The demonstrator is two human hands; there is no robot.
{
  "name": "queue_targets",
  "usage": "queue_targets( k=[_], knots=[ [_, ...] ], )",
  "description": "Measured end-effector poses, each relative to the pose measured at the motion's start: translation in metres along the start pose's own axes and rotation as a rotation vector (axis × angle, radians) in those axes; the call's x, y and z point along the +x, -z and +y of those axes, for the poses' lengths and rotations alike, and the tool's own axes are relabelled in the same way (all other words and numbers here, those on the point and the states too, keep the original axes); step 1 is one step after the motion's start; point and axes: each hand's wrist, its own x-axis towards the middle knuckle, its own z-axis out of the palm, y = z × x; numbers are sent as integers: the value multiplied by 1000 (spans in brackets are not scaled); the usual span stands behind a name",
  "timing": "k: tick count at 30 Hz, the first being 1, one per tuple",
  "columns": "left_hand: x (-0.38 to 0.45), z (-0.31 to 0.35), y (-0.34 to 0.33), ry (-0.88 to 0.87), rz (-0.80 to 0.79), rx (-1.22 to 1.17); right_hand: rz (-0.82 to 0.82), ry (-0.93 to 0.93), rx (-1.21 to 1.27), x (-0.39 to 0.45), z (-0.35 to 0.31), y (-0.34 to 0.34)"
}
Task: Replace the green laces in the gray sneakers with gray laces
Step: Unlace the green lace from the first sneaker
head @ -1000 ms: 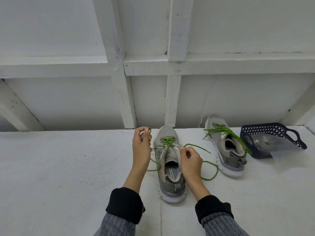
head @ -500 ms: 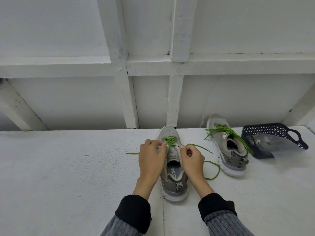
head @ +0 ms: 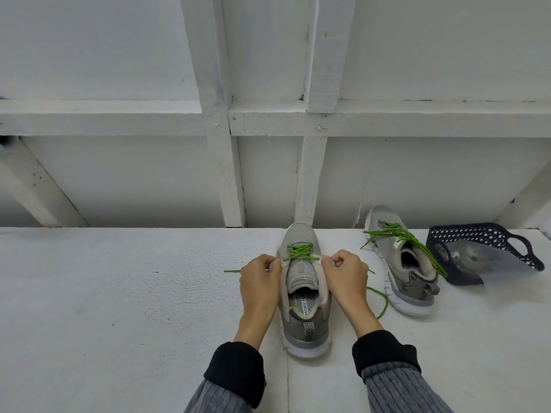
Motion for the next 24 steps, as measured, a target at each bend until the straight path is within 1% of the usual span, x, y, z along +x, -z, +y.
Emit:
queue_targets(
  k=[3, 5, 7, 9, 11, 13, 16, 21, 23, 24],
  knots=[
    [0, -1, -3, 23, -19, -87, -5, -30, -9, 0, 2, 1],
    [-2, 0, -5, 39, -48, -152, -61, 14, -28, 1, 3, 5],
    [-6, -5, -6, 73, -71, -256, -132, 116, -37, 3, -1, 11],
    [-10, -9, -6, 126, -86, -321, -161, 289, -81, 5, -10, 13],
    [-12, -10, -8, 149, -76, -337, -214, 460, -156, 5, -22, 9],
    [-14, -7, -9, 143, -54, -335, -320, 550, -226, 5, -33, 1],
    [-16, -6, -10, 130, -40, -310, -441, 576, -360, 7, -37, -11],
    [-17, -8, -13, 110, -35, -295, -459, 582, -442, 13, -28, -17],
    [-18, -7, -15, 111, -12, -300, -471, 556, -382, 16, -30, -14],
    [-19, -7, -16, 113, 3, -302, -479, 504, -284, 16, -31, -11]
  ],
)
